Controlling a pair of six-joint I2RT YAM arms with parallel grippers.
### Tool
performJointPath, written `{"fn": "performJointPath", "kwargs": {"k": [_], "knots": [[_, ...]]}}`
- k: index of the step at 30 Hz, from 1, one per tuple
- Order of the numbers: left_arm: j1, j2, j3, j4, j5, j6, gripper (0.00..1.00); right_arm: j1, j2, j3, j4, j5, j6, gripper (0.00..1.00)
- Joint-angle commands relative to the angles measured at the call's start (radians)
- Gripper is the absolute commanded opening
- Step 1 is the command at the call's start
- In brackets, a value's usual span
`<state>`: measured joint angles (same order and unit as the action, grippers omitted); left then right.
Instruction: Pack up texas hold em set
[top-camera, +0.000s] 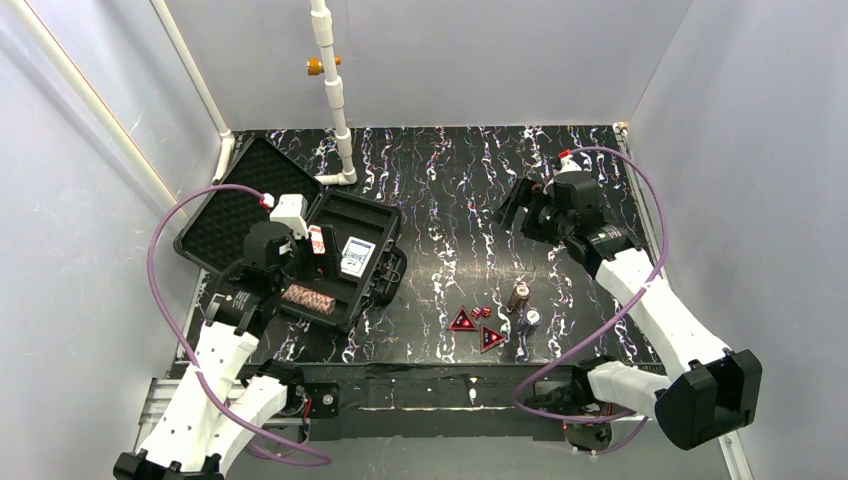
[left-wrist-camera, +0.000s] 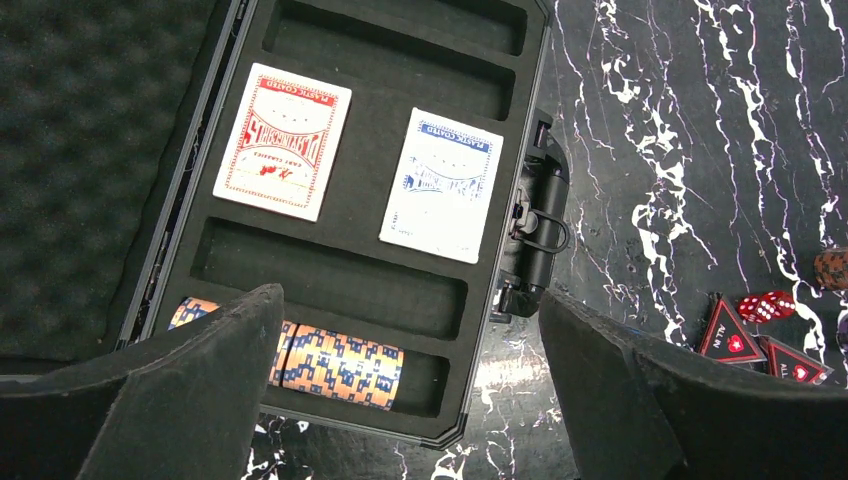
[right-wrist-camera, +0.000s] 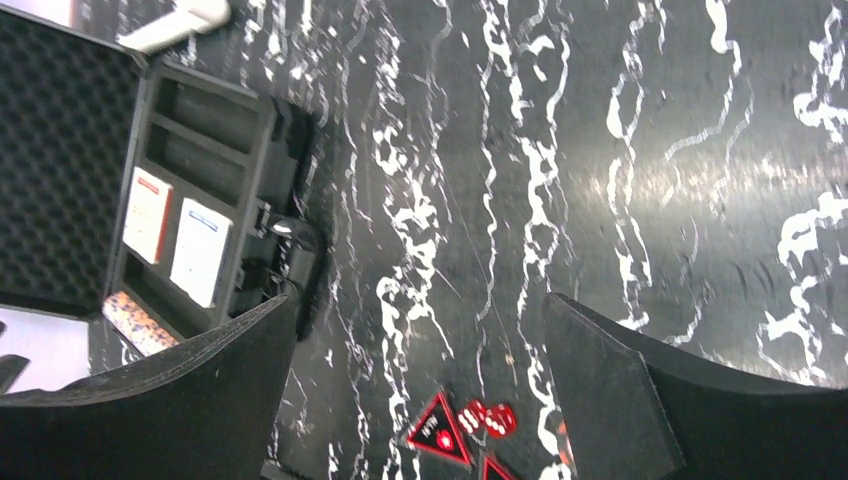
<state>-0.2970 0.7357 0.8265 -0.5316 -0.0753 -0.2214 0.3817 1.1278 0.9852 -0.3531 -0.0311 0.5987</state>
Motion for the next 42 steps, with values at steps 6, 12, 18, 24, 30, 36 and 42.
{"fn": "performJointPath", "kwargs": {"k": [6,12,18,24,30,36,42], "knots": [[0.0,0.028,0.022,-0.001,0.006,0.018,0.99,0.002,-0.01,0.136,-0.28,-0.001,-0.061,1.0],[-0.001,0.03,0.023,0.007,0.012,0.022,0.99,0.022,0.043,0.23,-0.482,0.081,-0.114,1.0],[0.002,0.04,0.028,0.007,0.028,0.023,0.99,0.059,0.068,0.3,-0.599,0.17,-0.158,1.0],[0.002,0.024,0.024,0.007,0.018,0.026,0.99,0.071,0.091,0.315,-0.624,0.202,-0.136,1.0],[0.003,-0.001,0.013,0.007,0.005,0.028,0.99,0.091,0.112,0.228,-0.609,0.186,-0.159,1.0],[0.003,0.0,0.007,0.004,0.021,0.024,0.99,0.102,0.122,0.122,-0.575,0.118,-0.21,1.0],[0.002,0.029,0.011,0.0,0.042,0.025,0.99,0.101,0.125,0.044,-0.524,0.087,-0.25,1.0]]}}
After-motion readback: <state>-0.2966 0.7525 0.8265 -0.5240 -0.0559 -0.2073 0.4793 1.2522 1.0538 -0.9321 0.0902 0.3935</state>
